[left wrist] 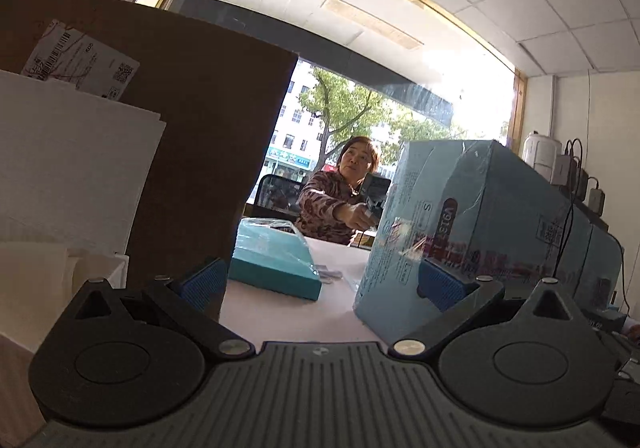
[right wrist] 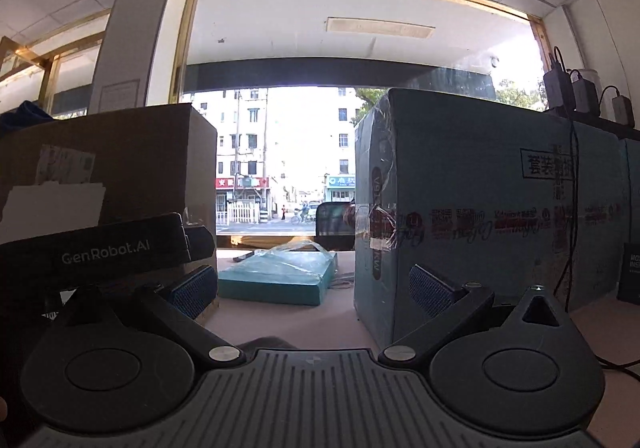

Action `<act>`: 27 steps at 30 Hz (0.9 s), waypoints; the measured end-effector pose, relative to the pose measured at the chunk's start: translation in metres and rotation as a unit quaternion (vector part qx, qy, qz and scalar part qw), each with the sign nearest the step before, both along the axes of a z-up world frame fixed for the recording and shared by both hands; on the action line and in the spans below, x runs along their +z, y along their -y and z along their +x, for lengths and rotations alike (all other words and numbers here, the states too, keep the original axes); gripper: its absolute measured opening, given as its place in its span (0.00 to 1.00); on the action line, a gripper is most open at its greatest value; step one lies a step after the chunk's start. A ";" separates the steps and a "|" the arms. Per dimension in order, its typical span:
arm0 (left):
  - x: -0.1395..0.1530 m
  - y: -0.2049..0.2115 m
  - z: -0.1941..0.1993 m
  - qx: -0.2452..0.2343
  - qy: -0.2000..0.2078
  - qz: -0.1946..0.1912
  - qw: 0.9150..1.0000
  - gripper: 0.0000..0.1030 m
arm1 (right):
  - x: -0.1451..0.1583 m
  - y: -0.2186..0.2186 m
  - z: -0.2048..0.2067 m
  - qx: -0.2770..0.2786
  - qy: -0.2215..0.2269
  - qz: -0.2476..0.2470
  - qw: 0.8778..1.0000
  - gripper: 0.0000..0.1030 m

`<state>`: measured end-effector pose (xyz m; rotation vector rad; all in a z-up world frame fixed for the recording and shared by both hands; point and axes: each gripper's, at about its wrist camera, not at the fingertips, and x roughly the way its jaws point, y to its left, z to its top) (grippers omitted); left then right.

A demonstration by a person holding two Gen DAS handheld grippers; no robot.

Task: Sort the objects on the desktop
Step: 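Move the right tool down to the grey cloth on the table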

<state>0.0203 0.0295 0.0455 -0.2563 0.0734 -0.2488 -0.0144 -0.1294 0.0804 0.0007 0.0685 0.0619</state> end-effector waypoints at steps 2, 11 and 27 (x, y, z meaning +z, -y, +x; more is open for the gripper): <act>0.000 0.001 -0.002 0.000 0.001 -0.001 1.000 1.00 | 0.000 -0.001 -0.001 0.003 0.000 0.000 1.000 1.00; -0.004 0.005 0.005 -0.006 -0.025 0.015 1.000 1.00 | 0.000 0.004 0.007 -0.025 -0.044 -0.004 0.999 1.00; -0.006 0.004 0.011 -0.014 -0.056 0.010 0.998 1.00 | -0.010 0.048 0.022 -0.098 -0.110 0.117 0.982 1.00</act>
